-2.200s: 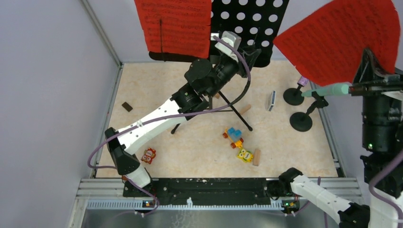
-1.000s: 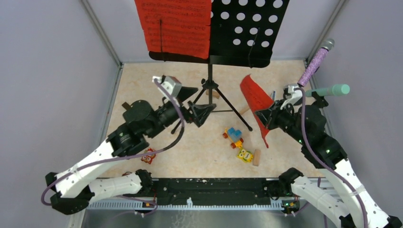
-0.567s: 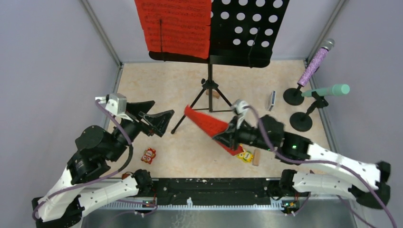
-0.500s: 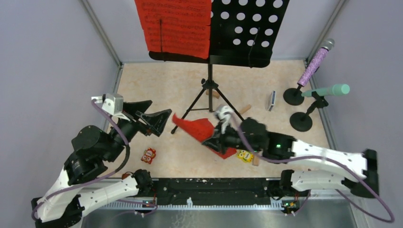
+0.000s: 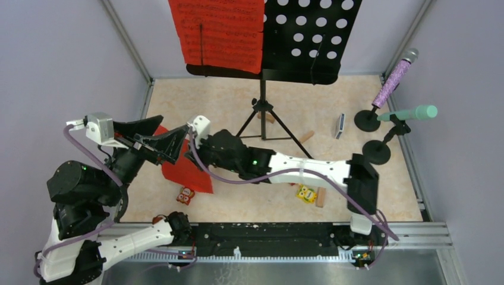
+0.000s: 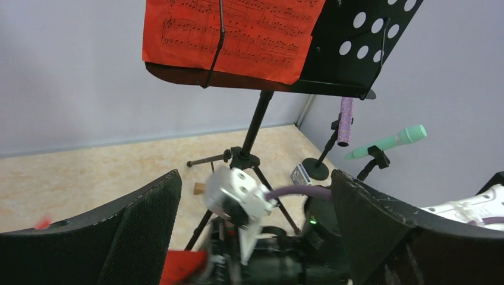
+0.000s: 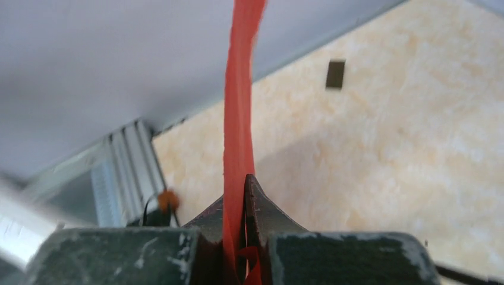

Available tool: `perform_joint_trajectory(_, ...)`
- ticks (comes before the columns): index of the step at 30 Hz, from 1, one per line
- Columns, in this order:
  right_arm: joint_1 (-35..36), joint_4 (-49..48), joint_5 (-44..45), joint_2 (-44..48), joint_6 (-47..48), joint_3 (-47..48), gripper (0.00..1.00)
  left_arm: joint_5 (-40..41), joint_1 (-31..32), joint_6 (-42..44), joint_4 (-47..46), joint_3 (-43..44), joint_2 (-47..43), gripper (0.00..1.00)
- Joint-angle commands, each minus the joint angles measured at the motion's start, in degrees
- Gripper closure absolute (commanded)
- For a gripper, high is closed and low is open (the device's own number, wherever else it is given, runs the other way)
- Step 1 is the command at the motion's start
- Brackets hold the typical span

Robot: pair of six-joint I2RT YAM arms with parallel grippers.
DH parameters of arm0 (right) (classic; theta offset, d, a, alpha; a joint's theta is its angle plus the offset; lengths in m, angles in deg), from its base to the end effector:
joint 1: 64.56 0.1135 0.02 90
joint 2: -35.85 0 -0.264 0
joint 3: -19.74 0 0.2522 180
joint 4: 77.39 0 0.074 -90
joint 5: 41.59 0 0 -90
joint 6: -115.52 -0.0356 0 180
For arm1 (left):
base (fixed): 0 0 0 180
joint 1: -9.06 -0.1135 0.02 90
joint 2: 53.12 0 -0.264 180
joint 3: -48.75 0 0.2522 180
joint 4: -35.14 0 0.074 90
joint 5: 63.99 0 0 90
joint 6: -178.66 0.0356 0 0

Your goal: Pack up the instrument practice props

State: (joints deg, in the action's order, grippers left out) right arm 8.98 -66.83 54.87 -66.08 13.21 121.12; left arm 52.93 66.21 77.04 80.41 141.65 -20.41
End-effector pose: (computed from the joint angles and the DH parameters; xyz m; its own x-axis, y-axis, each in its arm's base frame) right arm 0.1268 0.4152 0.3483 -0.2498 -0.0979 -0.9633 -0.8888 0.4179 0.1880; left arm 0.0273 -0.0126 0.5022 0.0337 -0.3833 -0.9230 0.5294 0.7902 -0.3088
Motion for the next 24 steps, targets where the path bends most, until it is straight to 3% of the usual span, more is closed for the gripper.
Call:
perform_joint_trajectory(1, -4.1, -0.52, 6.95, -12.18, -0.65, 14.54, 1.0, 0.71, 0.07, 0.75, 0.77, 0.39, 1.22, 0.01)
perform_joint_trajectory(8, -12.71, 6.54, 2.57, -31.82, -3.32, 34.24, 1.0, -0.93, 0.02, -1.65, 2.33, -2.49, 1.28, 0.01)
perform_joint_trajectory(14, -17.04, 8.05, -0.58, -41.83, -3.03, 42.49, 1.0, -0.98, 0.03, -2.42, 2.79, -4.99, 0.86, 0.01)
perform_joint_trajectory(16, -18.44, 6.82, -1.57, -42.45, -4.0, 42.19, 0.89, -0.93, 0.02, -2.49, 2.88, -5.49, 0.68, 0.01)
perform_joint_trajectory(18, -19.43, 6.63, -2.32, -42.72, -4.34, 42.12, 0.5, -0.78, 0.07, -2.66, 3.05, -5.88, 0.44, 0.01)
perform_joint_trajectory(19, -19.73, 6.94, -2.12, -42.57, -3.99, 42.2, 0.39, -0.71, 0.06, -2.93, 3.21, -6.12, 0.31, 0.01)
perform_joint_trajectory(21, -19.92, 8.08, -0.84, -41.62, -2.3, 42.02, 0.3, -0.38, 0.08, -3.5, 3.78, -6.55, -0.07, 0.01)
perform_joint_trajectory(24, -19.92, 8.97, 0.68, -38.0, -0.1, 39.92, 0.27, 0.09, 0.06, -4.58, 4.66, -7.37, -0.8, 0.01)
